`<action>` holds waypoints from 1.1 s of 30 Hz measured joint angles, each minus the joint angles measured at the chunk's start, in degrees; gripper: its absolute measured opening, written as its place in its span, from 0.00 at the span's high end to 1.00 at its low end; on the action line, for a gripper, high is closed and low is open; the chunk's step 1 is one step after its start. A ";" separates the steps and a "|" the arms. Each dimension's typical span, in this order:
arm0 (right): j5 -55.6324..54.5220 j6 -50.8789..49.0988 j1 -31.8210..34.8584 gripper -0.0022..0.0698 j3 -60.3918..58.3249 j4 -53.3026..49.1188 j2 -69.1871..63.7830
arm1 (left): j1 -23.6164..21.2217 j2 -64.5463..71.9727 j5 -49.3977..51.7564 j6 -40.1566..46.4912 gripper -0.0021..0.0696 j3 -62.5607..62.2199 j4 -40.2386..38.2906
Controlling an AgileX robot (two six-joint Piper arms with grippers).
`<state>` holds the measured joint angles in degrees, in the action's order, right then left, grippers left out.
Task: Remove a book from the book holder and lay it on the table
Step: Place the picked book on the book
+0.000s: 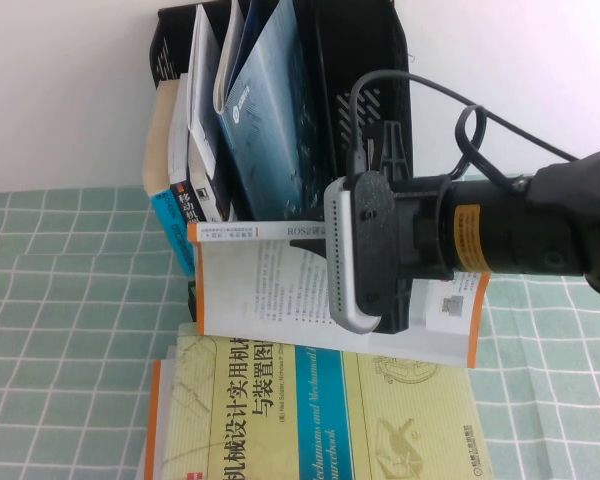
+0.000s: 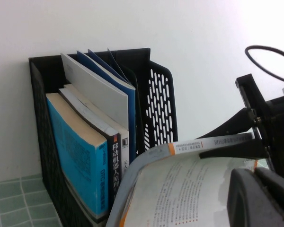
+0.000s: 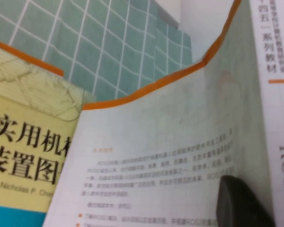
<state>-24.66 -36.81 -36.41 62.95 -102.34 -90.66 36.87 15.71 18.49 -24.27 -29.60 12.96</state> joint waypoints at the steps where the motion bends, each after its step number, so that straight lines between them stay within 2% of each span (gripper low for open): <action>1: 0.23 0.09 -0.40 0.80 0.09 0.00 0.48 | 0.00 0.00 0.00 0.00 0.97 0.00 0.00; 12: 2.88 4.24 -5.32 0.80 1.26 0.24 5.61 | 0.00 0.00 0.00 0.00 0.97 0.00 0.00; 23: 7.36 8.89 -6.17 0.80 1.26 0.34 0.14 | 0.00 0.00 0.00 0.01 0.97 0.00 0.00; 29: 7.71 8.78 -7.33 0.80 1.26 0.36 -0.74 | 0.00 0.00 0.00 0.01 0.97 0.00 0.00; 33: 7.81 4.39 -7.67 0.80 1.26 0.36 -0.74 | 0.00 0.00 0.00 0.01 0.97 0.00 0.00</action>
<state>-16.85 -32.42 -44.08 64.21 -101.98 -91.40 36.87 15.71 18.49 -24.26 -29.60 12.96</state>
